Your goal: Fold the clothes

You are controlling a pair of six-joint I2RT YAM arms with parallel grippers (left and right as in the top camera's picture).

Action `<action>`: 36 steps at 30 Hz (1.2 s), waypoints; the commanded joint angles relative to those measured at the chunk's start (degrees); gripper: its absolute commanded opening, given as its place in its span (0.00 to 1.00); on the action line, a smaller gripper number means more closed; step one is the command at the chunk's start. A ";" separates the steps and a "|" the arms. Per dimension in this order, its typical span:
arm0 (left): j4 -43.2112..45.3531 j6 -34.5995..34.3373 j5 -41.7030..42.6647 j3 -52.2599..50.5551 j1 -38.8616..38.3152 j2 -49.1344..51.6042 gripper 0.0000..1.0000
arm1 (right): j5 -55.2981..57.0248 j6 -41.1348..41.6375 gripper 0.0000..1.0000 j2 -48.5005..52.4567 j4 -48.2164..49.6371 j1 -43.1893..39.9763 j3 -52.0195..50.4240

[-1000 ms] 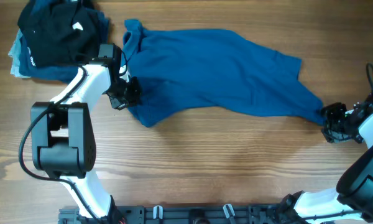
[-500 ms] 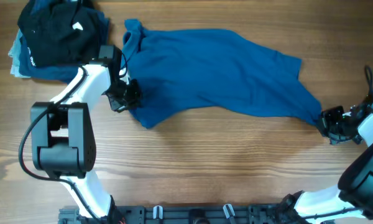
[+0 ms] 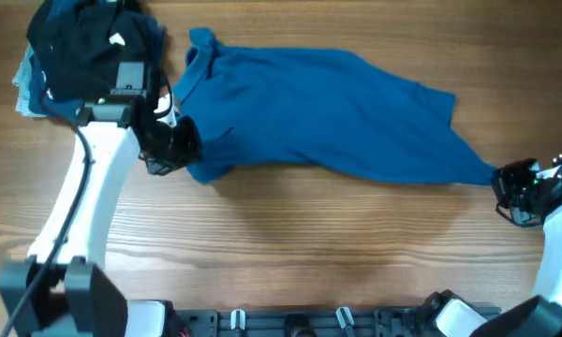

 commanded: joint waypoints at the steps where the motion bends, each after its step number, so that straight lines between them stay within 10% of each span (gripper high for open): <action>1: -2.84 -0.66 0.42 0.50 0.39 -4.33 0.04 | 3.21 -0.42 0.04 -3.96 -2.08 0.09 -0.46; 17: -1.60 -5.57 -24.02 0.48 -10.38 -8.92 0.04 | 1.36 0.44 0.06 -4.79 -0.28 0.09 9.05; 24: 9.57 -5.55 -26.18 0.48 -10.29 -8.92 0.04 | 1.46 0.26 0.04 3.67 -0.37 0.09 9.03; 36: 1.01 -10.03 -26.40 0.48 -12.28 -20.46 0.04 | 8.44 -4.48 0.04 -6.10 -11.69 0.09 9.03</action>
